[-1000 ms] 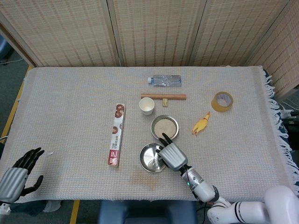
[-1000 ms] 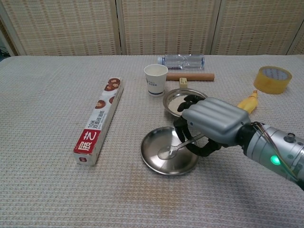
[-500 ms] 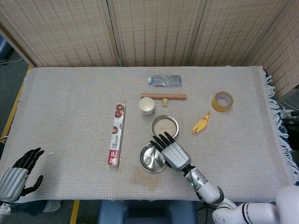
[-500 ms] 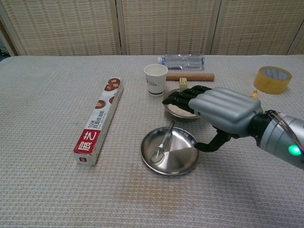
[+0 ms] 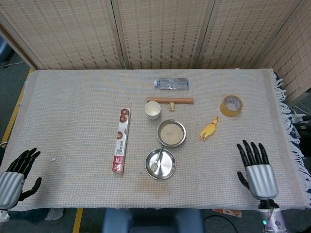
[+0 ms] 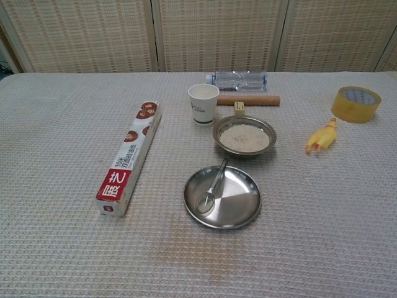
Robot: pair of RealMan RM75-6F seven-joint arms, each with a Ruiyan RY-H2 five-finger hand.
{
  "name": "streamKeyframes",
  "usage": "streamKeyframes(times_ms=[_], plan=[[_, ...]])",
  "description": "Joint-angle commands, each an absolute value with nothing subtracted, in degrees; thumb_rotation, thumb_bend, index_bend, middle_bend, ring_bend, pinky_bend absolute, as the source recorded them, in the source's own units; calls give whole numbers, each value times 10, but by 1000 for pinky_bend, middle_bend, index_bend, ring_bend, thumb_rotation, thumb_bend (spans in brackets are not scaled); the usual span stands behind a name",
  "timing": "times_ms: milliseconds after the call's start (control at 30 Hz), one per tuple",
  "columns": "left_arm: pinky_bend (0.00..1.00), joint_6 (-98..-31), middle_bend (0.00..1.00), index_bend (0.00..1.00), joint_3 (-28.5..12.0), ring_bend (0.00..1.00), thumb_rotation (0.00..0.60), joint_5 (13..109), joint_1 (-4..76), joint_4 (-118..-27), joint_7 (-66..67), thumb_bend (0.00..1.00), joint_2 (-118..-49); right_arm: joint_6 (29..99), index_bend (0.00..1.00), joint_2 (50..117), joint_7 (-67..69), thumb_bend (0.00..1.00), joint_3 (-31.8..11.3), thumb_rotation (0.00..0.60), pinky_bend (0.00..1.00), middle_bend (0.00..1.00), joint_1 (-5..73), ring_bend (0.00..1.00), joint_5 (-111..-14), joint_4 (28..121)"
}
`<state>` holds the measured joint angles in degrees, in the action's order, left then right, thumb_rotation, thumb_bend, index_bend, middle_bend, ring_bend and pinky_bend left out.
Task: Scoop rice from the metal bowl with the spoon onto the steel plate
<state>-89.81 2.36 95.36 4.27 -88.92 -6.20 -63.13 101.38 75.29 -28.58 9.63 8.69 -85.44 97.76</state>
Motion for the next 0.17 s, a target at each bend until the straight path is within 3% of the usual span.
streamKeyframes(times_ms=[33, 167], plan=[[159, -886, 0, 0, 22, 0, 600, 943, 41, -905, -42, 446, -628, 1076, 0, 711, -183, 165, 103, 600, 0, 0, 24, 0, -869, 931], [158, -885, 0, 0, 23, 0, 600, 950, 42, -919, -15, 445, -633, 1078, 0, 697, -158, 165, 93, 600, 0, 0, 11, 0, -884, 926]])
